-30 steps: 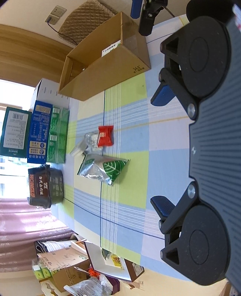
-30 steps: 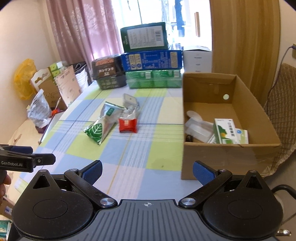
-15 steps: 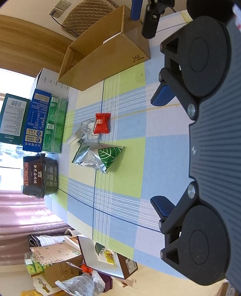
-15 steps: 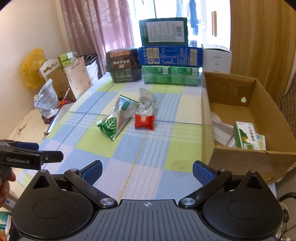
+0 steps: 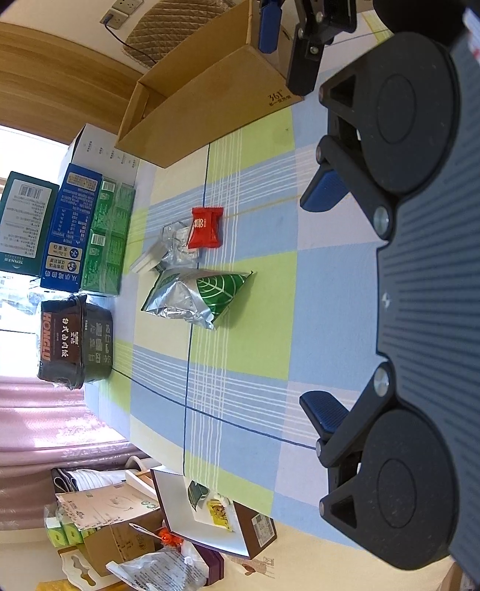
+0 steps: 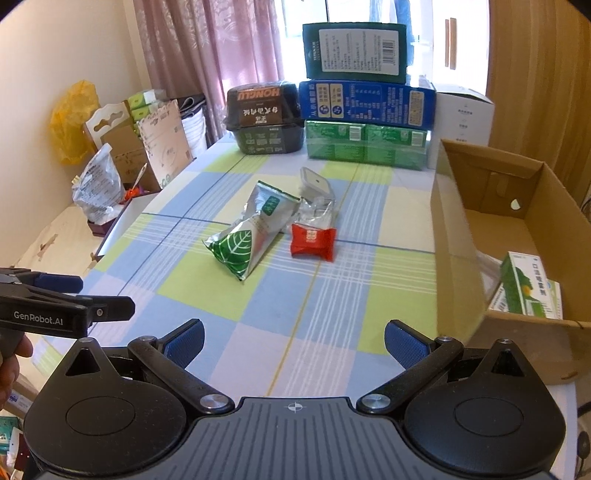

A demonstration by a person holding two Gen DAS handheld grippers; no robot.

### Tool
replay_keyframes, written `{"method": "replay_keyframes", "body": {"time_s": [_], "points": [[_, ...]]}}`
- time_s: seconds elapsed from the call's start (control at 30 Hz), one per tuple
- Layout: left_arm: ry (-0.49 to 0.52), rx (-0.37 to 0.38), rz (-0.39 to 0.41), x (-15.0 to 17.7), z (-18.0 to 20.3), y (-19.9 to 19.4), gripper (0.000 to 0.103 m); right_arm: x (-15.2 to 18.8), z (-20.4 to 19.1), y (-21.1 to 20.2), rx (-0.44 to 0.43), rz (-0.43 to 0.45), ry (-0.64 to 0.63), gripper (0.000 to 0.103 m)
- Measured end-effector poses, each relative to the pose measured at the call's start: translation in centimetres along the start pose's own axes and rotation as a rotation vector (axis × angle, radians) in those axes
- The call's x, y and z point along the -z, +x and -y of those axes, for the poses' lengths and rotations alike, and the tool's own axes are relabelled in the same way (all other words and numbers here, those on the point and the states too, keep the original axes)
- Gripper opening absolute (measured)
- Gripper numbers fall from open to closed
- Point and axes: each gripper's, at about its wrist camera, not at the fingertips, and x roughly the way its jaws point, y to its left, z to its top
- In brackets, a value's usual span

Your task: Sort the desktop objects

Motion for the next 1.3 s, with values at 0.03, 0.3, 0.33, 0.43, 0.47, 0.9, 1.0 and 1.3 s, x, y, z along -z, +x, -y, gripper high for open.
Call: {"method": "replay_keyframes", "body": {"time_s": [0.03,0.3,0.33,0.43,0.47,0.9,1.0,1.3], "points": [[0.003,0.000,-0.001,-0.1,-0.1,0.2,0.101,-0.1,-0.1,0.3,-0.002,-0.002,-0.002,0.101],[0.029,-0.007,-0.021,-1.2,-0.7,2.4,0.101,-0.9,-0.2,3.1,-0.009,-0.018,0.000,0.101],[0.034,-0.007,-0.024,-1.3,-0.8,2.7,0.101,-1.0,-0.2,3.4,-0.008,-0.020,0.001,0.101],[0.042,-0.007,-0.031,-1.7,-0.8,3.7,0.101,-1.3,0.0,4.3,-0.007,-0.022,0.008,0.101],[0.043,-0.005,-0.034,-1.9,-0.9,4.0,0.101,-1.4,0.1,4.6,-0.008,-0.024,0.011,0.101],[0.081,0.006,-0.057,-3.7,-1.0,7.7,0.101,-2.7,1.0,9.2,-0.007,-0.039,0.030,0.101],[0.094,0.013,-0.053,-4.5,-1.2,8.6,0.101,-3.2,1.4,10.4,0.002,-0.030,0.033,0.101],[0.136,0.039,-0.045,-7.2,-1.9,11.7,0.101,-4.9,2.8,14.3,0.030,0.006,0.054,0.101]]}}
